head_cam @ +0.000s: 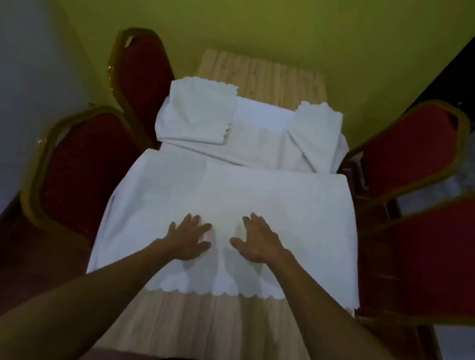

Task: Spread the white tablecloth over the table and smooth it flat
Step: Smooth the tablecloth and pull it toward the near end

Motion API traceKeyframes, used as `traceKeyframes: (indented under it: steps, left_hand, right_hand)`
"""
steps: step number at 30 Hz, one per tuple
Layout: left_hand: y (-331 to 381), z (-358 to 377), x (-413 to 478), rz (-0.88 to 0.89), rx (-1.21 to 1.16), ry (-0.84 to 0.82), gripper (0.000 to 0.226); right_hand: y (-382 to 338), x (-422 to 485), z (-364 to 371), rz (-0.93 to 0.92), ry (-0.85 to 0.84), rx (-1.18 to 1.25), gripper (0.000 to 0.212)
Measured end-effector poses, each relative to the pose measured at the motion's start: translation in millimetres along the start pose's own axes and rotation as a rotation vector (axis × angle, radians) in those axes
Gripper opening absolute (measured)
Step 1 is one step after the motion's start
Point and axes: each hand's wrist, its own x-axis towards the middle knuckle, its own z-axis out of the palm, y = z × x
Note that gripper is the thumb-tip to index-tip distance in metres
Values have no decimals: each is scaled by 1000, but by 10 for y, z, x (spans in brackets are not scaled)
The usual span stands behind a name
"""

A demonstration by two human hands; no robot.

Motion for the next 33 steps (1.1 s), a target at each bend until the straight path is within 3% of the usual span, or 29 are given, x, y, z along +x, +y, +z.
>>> traceKeyframes:
  steps: [4, 9, 14, 20, 25, 29, 33]
  left_hand:
    - [-122, 529, -117, 17, 66, 307, 64]
    - [-93, 713, -50, -22, -29, 517, 46]
    - [-24, 727, -41, -74, -79, 519, 56]
    - [-28, 928, -261, -26, -113, 517, 49]
    - [-16, 1316, -645, 24, -41, 531, 59]
    - [69, 1545, -915, 22, -21, 529, 56]
    - [90, 1740, -1156, 19, -41, 533, 53]
  right_hand:
    - [270, -19, 383, 32, 16, 8, 87]
    - [613, -110, 823, -95, 223, 75, 73]
    - [572, -23, 848, -61, 350, 40, 50]
    - [386, -28, 872, 4, 567, -19, 15]
    - [491, -302, 893, 26, 544, -1, 22]
    - [546, -718, 1156, -8, 503, 111, 9]
    - [515, -1159, 1439, -25, 390, 70, 45]
